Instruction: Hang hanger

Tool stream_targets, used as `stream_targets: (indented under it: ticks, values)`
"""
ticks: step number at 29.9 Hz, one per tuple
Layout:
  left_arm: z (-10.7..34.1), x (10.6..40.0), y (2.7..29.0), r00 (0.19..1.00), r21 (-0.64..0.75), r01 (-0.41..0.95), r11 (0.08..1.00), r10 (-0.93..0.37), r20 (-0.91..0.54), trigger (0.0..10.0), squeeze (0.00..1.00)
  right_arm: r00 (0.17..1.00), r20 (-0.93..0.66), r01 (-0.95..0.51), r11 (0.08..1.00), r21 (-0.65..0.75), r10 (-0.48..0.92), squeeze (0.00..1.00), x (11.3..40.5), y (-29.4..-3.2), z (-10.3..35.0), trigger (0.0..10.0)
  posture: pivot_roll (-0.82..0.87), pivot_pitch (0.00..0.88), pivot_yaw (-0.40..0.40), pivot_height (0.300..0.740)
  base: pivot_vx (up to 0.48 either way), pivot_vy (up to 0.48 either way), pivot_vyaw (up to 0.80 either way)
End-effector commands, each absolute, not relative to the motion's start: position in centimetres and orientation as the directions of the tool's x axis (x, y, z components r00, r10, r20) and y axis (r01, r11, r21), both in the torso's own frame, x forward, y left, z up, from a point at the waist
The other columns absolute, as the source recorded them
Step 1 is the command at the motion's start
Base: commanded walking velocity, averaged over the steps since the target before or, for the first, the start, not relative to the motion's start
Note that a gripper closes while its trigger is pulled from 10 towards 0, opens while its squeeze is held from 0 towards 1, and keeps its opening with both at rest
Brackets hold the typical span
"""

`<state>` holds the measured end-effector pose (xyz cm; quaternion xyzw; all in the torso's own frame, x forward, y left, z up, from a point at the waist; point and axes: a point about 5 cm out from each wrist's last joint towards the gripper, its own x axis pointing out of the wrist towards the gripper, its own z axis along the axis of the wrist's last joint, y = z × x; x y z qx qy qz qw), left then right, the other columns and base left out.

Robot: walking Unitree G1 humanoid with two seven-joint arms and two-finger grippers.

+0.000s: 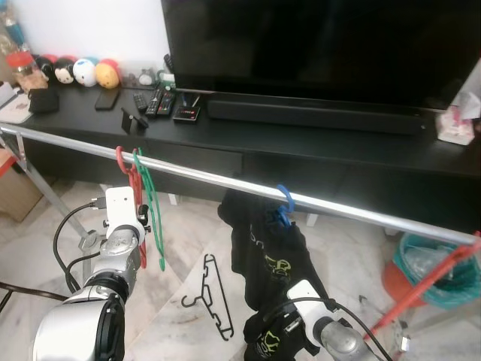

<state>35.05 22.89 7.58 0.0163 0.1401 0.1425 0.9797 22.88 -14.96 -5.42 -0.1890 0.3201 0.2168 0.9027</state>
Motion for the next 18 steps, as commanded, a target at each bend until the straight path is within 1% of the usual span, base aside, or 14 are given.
stream_targets:
  ticks: [1,5,15,18]
  values:
    - [7.82,35.21,22.84,0.92,0.073,-0.282,0.957,0.291,-0.263,10.0,0.0,0.724,-0.633,-0.502,0.839,-0.209,0.275,0.0,23.6,-14.93,-4.87,10.0,-0.11,0.009,0.001,0.736,0.274,0.0,0.0]
    - [7.97,35.28,22.84,0.922,0.069,-0.284,0.956,0.292,-0.254,10.0,0.0,0.722,-0.634,-0.503,0.839,-0.209,0.276,0.0,23.66,-14.9,-4.84,10.0,-0.11,0.009,0.001,0.736,0.264,0.0,0.0]
    - [8.16,35.37,22.82,0.926,0.073,-0.281,0.957,0.29,-0.243,10.0,0.0,0.717,-0.64,-0.506,0.838,-0.206,0.276,0.0,23.61,-14.83,-4.91,10.0,-0.11,0.012,0.0,0.736,0.0,0.0,0.0]
    - [8.07,35.25,23.08,0.919,0.085,-0.297,0.951,0.309,-0.245,10.0,0.0,0.715,-0.643,-0.506,0.838,-0.206,0.273,0.0,23.48,-14.87,-5.0,10.0,-0.11,0.012,0.0,0.736,0.0,0.0,0.0]
